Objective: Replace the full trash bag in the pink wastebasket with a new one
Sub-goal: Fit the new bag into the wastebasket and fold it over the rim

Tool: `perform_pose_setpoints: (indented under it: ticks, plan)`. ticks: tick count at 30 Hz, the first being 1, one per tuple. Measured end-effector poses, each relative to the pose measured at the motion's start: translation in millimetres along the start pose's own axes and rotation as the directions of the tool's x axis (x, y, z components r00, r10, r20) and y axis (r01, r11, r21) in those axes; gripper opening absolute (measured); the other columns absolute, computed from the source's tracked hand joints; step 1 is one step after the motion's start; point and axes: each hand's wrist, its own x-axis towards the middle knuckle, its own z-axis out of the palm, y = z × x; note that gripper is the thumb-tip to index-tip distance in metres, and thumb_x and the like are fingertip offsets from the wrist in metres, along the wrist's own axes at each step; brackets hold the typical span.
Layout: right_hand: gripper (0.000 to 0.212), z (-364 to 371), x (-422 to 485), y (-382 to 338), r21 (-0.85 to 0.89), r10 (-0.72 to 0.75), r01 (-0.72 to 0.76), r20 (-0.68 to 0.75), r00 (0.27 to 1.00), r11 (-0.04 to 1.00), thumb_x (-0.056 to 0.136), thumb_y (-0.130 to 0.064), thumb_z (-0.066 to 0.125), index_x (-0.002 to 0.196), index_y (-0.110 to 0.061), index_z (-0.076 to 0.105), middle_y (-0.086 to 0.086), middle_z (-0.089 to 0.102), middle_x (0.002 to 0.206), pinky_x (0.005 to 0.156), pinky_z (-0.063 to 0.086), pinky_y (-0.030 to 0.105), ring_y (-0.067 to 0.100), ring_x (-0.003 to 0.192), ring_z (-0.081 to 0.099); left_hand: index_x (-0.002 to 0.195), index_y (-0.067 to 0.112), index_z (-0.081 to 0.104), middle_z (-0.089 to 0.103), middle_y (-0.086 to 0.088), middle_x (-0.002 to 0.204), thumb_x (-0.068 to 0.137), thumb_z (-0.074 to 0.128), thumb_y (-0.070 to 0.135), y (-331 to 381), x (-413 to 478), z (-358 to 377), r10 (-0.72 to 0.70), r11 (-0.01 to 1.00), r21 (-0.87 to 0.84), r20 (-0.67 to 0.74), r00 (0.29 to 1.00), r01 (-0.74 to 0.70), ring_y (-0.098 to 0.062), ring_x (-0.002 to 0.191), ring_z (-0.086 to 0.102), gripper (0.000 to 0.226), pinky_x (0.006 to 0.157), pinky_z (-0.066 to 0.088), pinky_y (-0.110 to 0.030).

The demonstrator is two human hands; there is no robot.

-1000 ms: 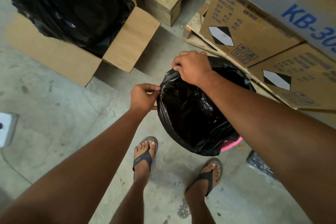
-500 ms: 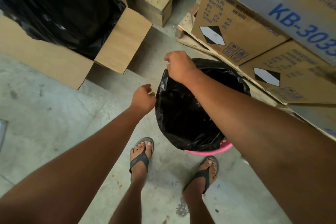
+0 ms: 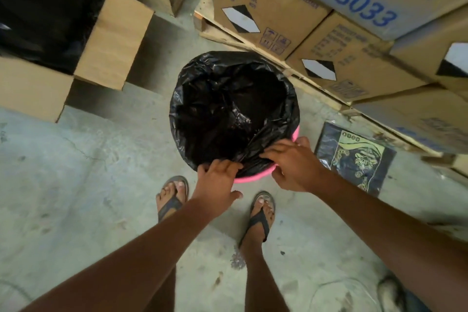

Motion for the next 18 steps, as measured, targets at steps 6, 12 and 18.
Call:
perform_pose_setpoints:
  ticks: [6, 12, 18]
  plan:
    - [0.039, 22.5, -10.7, 18.2, -0.105, -0.149, 0.140, -0.074, 0.986, 0.985, 0.076, -0.039, 0.077, 0.112, -0.032, 0.065, -0.010, 0.066, 0.109, 0.085, 0.027, 0.042, 0.020, 0.109, 0.056, 0.111, 0.033, 0.066, 0.068, 0.007, 0.108, 0.070, 0.076, 0.014, 8.5, -2.5, 10.7, -0.020, 0.997, 0.076, -0.158, 0.987, 0.032, -0.024, 0.108, 0.058, 0.046, 0.086, 0.034, -0.043]
    - [0.022, 59.6, -16.5, 18.9, -0.146, -0.180, 0.123, -0.496, 0.849, 0.982, 0.078, -0.004, 0.065, 0.079, -0.026, 0.070, -0.011, 0.059, 0.073, 0.103, 0.025, 0.056, 0.018, 0.087, 0.061, 0.087, 0.030, 0.077, 0.071, 0.011, 0.084, 0.062, 0.073, -0.003, 6.6, -13.4, 30.2, 0.111, 0.993, 0.083, -0.400, 0.910, -0.084, -0.020, 0.092, 0.057, 0.041, 0.083, 0.034, -0.042]
    - [0.022, 68.8, -39.7, -4.1, -0.032, -0.035, 0.024, -0.404, 0.914, 0.999, 0.078, -0.012, 0.073, 0.092, -0.029, 0.077, -0.012, 0.074, 0.090, 0.108, -0.010, 0.080, 0.032, 0.146, 0.038, 0.089, 0.039, 0.078, 0.072, 0.017, 0.080, 0.061, 0.079, 0.001, -3.4, -23.1, 47.4, 0.074, 0.986, 0.164, -0.418, 0.905, -0.005, -0.014, 0.096, 0.050, 0.047, 0.088, 0.027, -0.045]
